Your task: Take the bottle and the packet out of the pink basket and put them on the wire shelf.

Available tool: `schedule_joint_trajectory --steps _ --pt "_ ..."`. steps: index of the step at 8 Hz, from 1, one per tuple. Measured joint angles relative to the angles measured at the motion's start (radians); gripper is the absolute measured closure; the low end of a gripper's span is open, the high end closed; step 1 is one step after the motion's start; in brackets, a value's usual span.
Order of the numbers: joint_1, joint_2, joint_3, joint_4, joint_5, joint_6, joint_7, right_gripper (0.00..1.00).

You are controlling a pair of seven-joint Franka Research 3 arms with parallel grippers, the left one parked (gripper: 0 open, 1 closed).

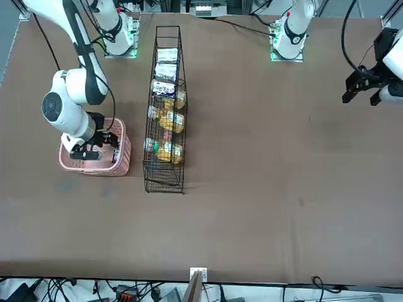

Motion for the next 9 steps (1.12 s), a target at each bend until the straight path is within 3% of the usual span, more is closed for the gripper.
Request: schedule_joint_trajectory --steps 9 --pt "0.000 0.046 0.001 0.000 0.000 0.053 -0.027 0.17"
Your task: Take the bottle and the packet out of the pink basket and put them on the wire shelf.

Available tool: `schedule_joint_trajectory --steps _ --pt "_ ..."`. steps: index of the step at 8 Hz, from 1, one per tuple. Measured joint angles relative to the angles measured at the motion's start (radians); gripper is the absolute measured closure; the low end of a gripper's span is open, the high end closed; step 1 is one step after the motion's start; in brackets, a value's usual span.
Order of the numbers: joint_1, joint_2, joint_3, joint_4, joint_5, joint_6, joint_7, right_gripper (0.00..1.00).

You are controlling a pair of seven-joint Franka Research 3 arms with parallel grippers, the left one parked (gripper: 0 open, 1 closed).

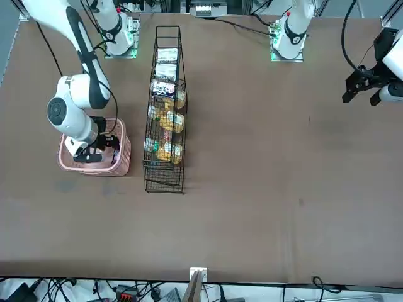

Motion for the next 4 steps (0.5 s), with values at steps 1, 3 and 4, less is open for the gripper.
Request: schedule_joint_trajectory --steps 1,3,4 --pt "0.000 0.004 0.000 0.000 0.000 0.002 0.000 0.17" --pt "0.000 0.013 0.000 0.000 0.001 0.018 0.001 0.17" --pt "0.000 0.017 0.000 0.000 0.001 0.028 0.002 0.18"
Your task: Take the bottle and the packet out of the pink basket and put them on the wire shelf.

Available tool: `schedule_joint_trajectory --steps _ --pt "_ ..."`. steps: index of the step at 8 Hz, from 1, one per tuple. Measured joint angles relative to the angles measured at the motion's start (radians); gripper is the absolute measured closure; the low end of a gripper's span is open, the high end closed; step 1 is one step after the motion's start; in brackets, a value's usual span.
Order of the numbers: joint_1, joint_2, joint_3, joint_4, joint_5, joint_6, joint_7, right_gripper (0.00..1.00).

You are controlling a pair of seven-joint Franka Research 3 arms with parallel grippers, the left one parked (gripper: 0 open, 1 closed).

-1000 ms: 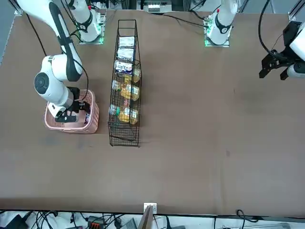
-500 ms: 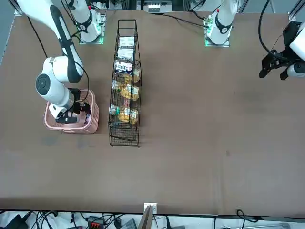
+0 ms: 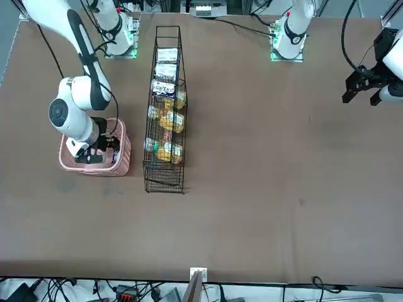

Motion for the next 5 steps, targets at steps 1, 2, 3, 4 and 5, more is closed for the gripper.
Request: schedule_joint_trajectory --steps 1,2,3,4,5 --pt "0.000 0.004 0.000 0.000 0.003 0.009 0.001 0.18" --pt "0.000 0.008 0.000 0.000 0.013 0.016 0.002 0.19" --pt "0.000 0.011 0.000 0.000 0.025 0.020 0.002 0.19" --pt "0.000 0.012 0.000 0.000 0.030 0.025 0.002 0.19" --pt "0.000 0.014 0.000 0.000 0.032 0.031 0.002 0.19"
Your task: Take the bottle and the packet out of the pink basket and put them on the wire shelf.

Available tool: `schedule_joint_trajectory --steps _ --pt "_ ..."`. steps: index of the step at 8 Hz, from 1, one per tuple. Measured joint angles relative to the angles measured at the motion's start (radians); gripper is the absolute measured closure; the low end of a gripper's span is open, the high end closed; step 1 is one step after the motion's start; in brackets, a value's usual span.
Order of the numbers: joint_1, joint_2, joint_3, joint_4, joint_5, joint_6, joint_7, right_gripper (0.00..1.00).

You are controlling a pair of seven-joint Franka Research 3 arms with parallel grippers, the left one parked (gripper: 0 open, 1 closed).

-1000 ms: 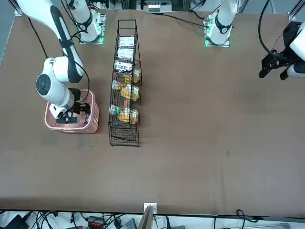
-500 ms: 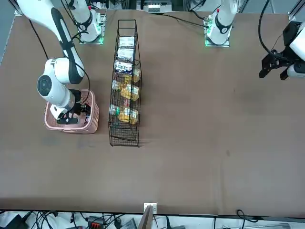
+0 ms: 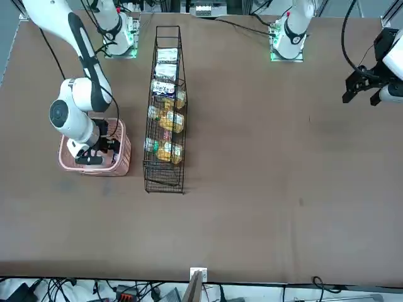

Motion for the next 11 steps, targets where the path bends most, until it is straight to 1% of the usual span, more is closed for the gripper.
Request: schedule_joint_trajectory --steps 4,11 --pt "0.000 0.019 0.004 0.000 0.020 0.027 0.000 0.19" --pt "0.008 0.042 0.007 0.000 0.024 0.057 0.000 0.20"
